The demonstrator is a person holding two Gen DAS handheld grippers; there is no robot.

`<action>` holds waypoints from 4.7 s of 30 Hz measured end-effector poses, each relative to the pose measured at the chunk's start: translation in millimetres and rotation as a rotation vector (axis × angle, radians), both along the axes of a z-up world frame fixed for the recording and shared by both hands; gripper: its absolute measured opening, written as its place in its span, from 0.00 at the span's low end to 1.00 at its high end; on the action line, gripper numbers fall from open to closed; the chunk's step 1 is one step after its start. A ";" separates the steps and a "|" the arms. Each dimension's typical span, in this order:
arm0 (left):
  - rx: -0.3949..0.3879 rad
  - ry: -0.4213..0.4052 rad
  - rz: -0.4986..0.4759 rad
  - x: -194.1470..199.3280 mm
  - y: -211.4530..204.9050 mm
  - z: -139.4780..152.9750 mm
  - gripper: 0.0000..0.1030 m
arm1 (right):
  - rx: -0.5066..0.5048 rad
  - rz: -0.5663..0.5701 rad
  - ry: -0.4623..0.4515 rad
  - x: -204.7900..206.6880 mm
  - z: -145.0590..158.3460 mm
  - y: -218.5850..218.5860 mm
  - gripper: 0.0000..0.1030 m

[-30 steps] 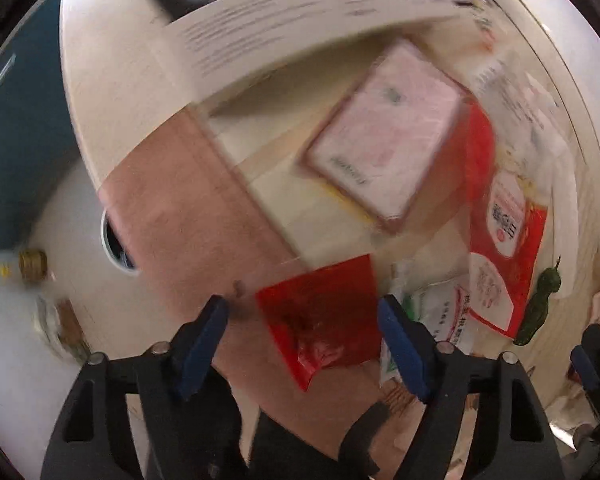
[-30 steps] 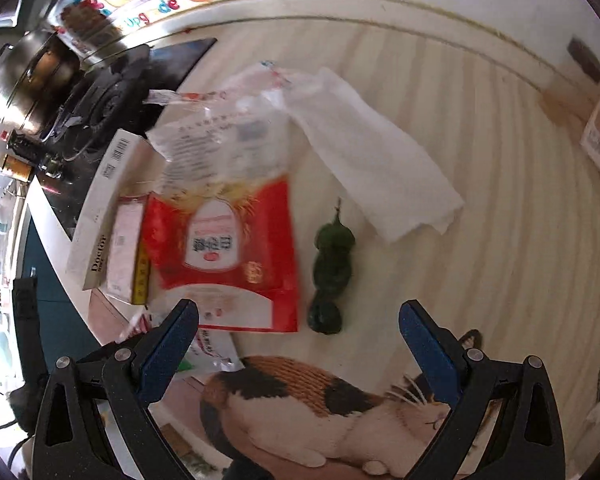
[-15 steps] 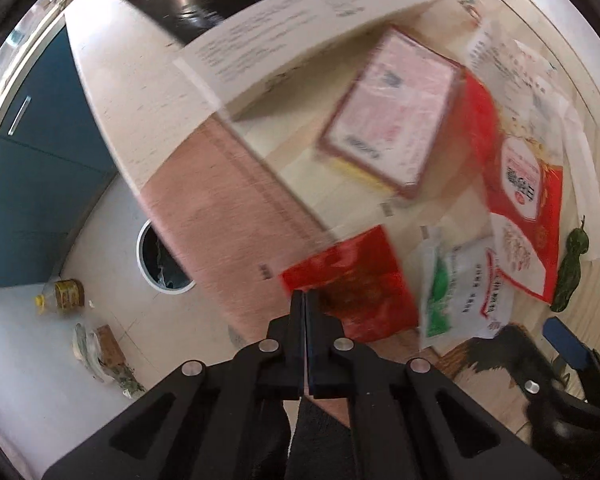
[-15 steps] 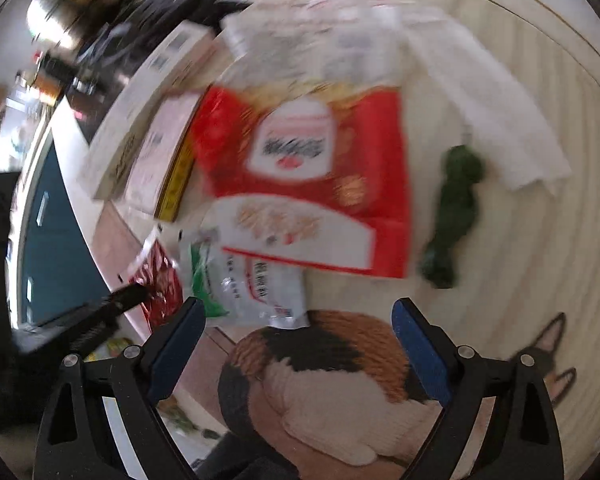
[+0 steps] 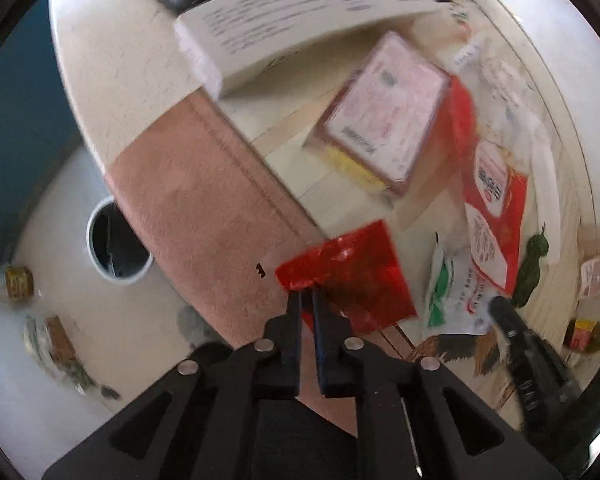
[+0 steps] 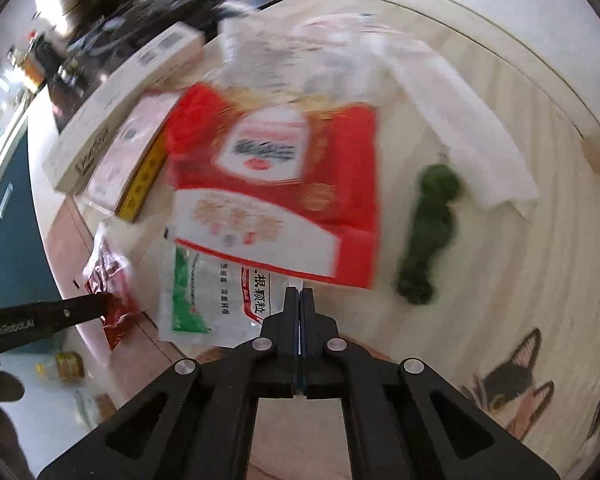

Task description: Collect trash

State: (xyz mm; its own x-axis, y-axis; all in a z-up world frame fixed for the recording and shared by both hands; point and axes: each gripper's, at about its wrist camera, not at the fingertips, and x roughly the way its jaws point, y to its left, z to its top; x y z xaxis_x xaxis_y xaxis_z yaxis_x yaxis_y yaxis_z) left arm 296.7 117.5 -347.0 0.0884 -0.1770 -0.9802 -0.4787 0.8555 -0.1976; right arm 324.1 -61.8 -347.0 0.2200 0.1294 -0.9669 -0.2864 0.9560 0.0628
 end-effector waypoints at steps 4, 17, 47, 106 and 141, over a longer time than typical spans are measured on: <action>0.087 -0.017 -0.188 6.1 -32.0 18.4 0.07 | 0.024 -0.068 0.017 7.9 15.6 -36.5 0.00; 0.243 0.039 -0.640 52.8 -136.2 3.5 0.63 | 0.075 -0.246 0.068 15.7 12.7 -107.3 0.00; 0.149 -0.289 -0.267 -55.4 21.2 112.5 0.04 | 0.301 -0.095 0.066 -25.9 98.9 -50.4 0.00; 0.188 0.159 0.488 -337.1 395.8 -337.8 0.98 | -0.158 0.585 0.251 -187.5 -434.2 438.8 1.00; 0.473 -0.083 0.540 -346.6 243.9 109.3 0.98 | 0.254 0.644 0.140 -182.5 103.9 296.3 1.00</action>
State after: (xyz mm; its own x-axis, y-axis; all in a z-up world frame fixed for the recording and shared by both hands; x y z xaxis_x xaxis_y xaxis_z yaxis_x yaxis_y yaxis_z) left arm -49.9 361.3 -237.7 0.1211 0.3540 -0.9274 -0.8583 0.5067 0.0813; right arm 141.6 234.5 -243.1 -0.1002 0.4173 -0.9032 -0.7633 0.5501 0.3388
